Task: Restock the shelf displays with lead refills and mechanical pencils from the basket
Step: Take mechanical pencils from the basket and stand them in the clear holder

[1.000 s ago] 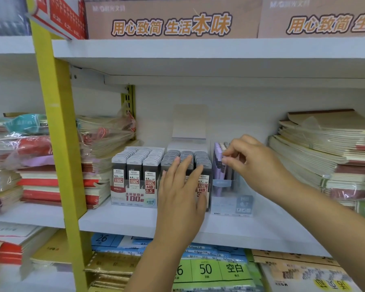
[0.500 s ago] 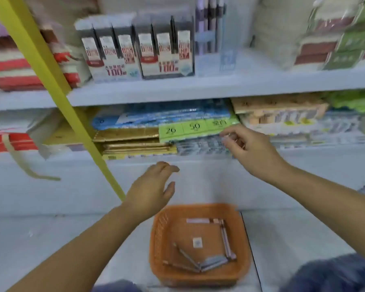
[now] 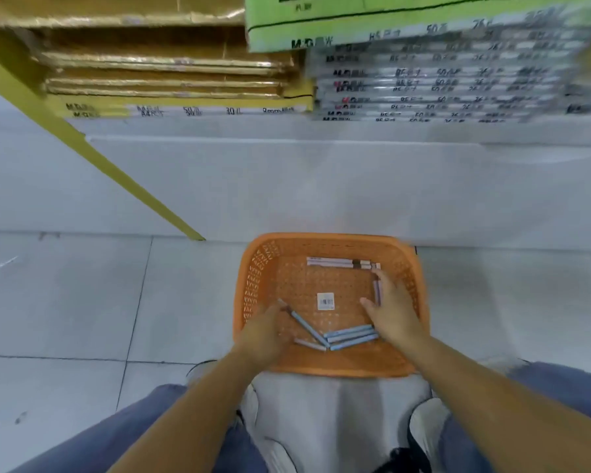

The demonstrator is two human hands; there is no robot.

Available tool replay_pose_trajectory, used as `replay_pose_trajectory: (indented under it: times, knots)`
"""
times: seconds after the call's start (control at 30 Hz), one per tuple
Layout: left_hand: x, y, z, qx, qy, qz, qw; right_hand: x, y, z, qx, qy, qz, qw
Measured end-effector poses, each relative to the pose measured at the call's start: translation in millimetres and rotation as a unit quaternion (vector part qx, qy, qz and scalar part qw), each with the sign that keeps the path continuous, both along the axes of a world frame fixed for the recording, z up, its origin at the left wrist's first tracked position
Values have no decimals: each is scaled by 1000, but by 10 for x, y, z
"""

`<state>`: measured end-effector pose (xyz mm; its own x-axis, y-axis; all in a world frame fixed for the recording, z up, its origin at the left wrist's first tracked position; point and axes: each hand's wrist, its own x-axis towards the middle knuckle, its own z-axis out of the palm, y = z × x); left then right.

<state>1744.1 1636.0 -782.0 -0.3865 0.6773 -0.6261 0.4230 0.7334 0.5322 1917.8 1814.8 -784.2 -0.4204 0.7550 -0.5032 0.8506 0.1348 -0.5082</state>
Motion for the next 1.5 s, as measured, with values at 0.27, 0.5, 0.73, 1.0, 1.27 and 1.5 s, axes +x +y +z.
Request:
replay_pose_trajectory:
  times: [0.27,0.5,0.73,1.0,1.27,1.5]
  knots:
    - [74,75,-362,-21,-21,38,999,-98,-116,-419,71,-35,-91,993]
    - [-71,208,-469,-58,10,-27,998,-151,-107,-537,45,32,-113,992]
    - [-137,270,-488,-68,130,-223,964,-17,6,-460,-136,10,-29,990]
    - [-118,276,-557,-35,170,-268,948,58,71,-511,-177,36,-64,982]
    - [-105,296,-522,-60,124,-250,958,111,116,-407,-224,95,-143,959]
    - [32,354,-93,31,-39,32,998,-70,124,100,-231,172,-100,952]
